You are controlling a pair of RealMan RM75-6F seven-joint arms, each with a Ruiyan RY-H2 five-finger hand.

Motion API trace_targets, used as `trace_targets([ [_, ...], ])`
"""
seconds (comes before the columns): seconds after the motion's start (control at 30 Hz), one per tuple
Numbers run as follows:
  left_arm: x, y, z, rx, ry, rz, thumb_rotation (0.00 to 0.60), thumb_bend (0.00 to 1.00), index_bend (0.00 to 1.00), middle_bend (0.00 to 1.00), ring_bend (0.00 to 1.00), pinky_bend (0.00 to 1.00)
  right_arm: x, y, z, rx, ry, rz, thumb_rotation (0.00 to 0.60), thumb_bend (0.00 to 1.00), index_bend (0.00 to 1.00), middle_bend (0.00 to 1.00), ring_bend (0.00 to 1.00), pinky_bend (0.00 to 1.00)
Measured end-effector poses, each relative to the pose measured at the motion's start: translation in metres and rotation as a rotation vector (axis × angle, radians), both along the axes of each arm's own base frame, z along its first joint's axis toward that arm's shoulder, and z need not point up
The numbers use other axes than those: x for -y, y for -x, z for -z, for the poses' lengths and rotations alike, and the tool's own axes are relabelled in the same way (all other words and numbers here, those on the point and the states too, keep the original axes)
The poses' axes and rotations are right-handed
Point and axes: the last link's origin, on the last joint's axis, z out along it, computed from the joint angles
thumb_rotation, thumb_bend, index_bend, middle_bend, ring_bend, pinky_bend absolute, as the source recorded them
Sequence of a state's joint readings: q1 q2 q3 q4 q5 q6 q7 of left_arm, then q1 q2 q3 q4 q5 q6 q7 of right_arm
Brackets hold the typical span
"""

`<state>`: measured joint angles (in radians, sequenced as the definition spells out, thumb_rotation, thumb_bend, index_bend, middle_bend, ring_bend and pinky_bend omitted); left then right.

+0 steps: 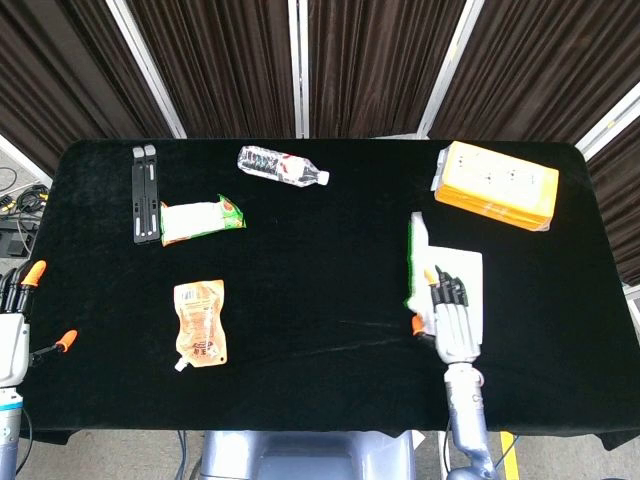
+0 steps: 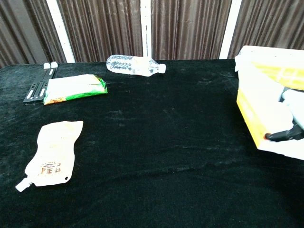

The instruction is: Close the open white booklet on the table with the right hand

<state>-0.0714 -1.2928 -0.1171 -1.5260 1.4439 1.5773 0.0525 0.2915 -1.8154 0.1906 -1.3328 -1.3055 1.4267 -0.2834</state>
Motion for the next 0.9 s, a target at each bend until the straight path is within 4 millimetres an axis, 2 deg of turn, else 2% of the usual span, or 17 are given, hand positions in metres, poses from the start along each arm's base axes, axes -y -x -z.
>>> trace_targets([
  [0.33, 0.001, -0.003, 0.000, -0.001, -0.005, 0.010, 0.600, 0.15, 0.03, 0.00, 0.00, 0.00, -0.002, 0.025, -0.058, -0.023, 0.128, 0.069, 0.600, 0.32, 0.00, 0.00, 0.00, 0.00],
  [0.6, 0.002, -0.003, 0.000, -0.003, -0.006, 0.015, 0.600, 0.15, 0.03, 0.00, 0.00, 0.00, -0.013, 0.041, -0.091, -0.053, 0.178, 0.077, 0.600, 0.31, 0.00, 0.00, 0.00, 0.00],
  [0.9, 0.004, -0.004, -0.001, -0.017, 0.000, 0.035, 0.600, 0.15, 0.02, 0.00, 0.00, 0.00, -0.028, 0.065, -0.123, -0.197, 0.124, 0.029, 0.600, 0.17, 0.00, 0.00, 0.00, 0.00],
])
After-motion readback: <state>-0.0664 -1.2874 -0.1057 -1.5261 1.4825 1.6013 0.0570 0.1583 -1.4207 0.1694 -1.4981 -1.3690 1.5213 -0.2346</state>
